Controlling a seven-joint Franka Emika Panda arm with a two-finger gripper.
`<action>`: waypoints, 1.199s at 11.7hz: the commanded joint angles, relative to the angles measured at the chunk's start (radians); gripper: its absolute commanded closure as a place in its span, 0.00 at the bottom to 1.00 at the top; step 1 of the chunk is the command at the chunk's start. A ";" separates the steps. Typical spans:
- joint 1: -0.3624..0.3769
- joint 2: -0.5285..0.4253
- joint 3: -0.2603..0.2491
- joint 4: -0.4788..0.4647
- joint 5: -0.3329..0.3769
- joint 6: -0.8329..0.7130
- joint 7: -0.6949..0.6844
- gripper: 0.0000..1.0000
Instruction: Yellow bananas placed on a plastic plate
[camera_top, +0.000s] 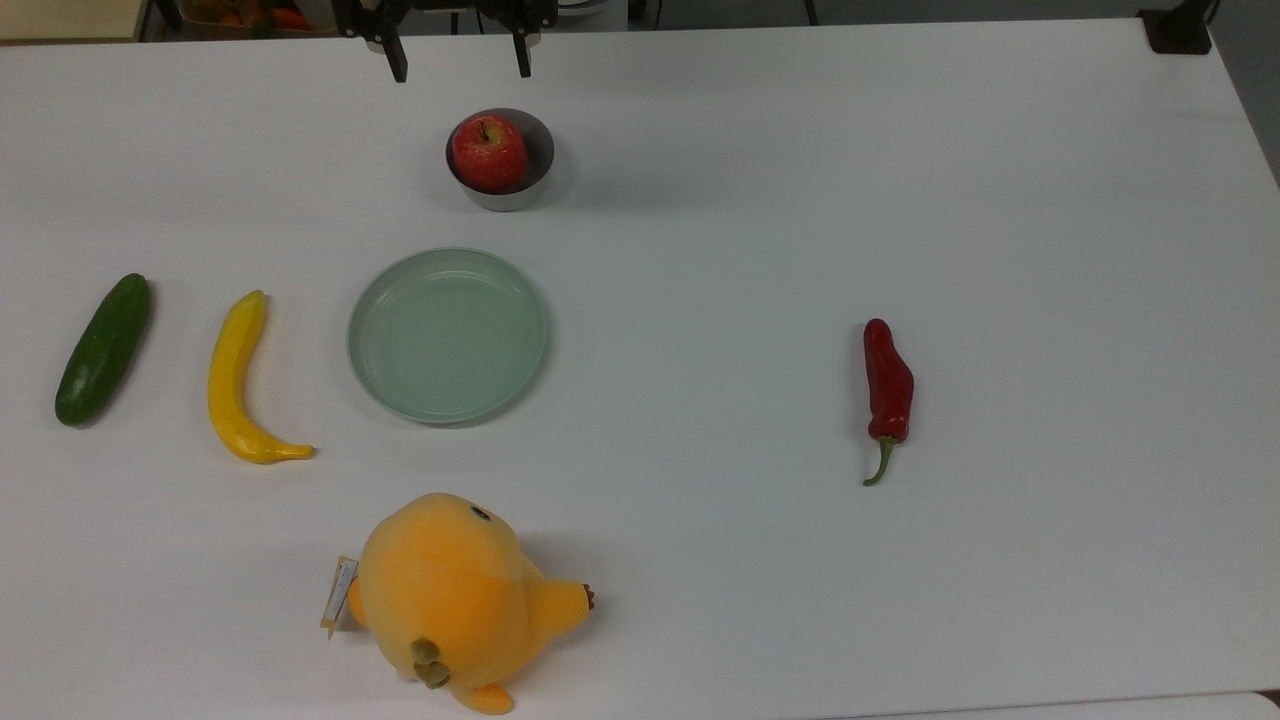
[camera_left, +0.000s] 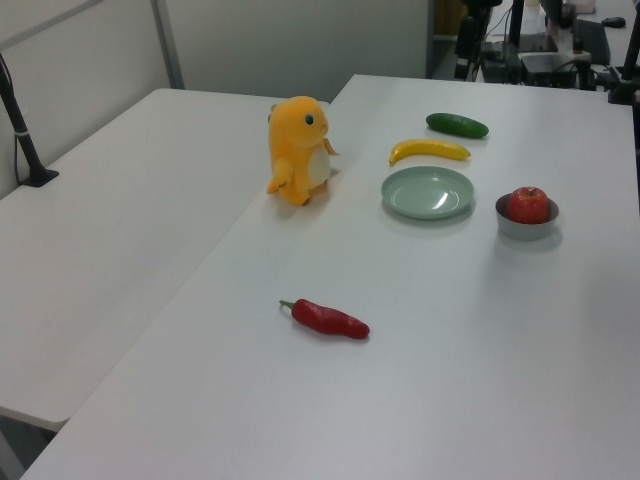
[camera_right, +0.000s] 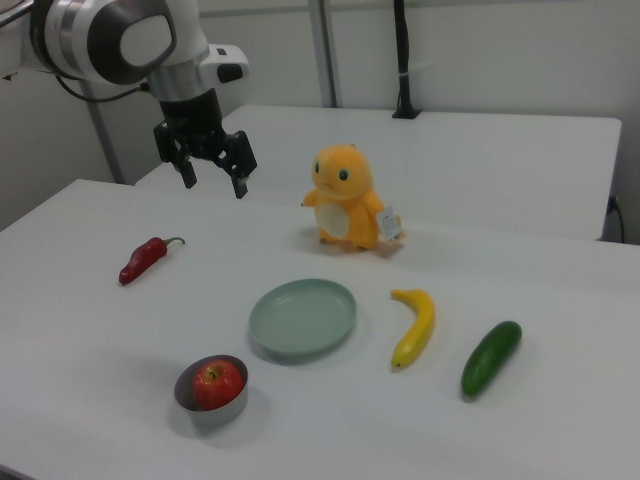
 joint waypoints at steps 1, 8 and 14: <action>0.011 -0.006 -0.014 -0.002 -0.001 0.007 -0.004 0.00; 0.003 -0.011 -0.014 -0.003 -0.001 -0.003 -0.016 0.00; -0.023 0.004 -0.017 0.001 -0.033 0.078 -0.019 0.00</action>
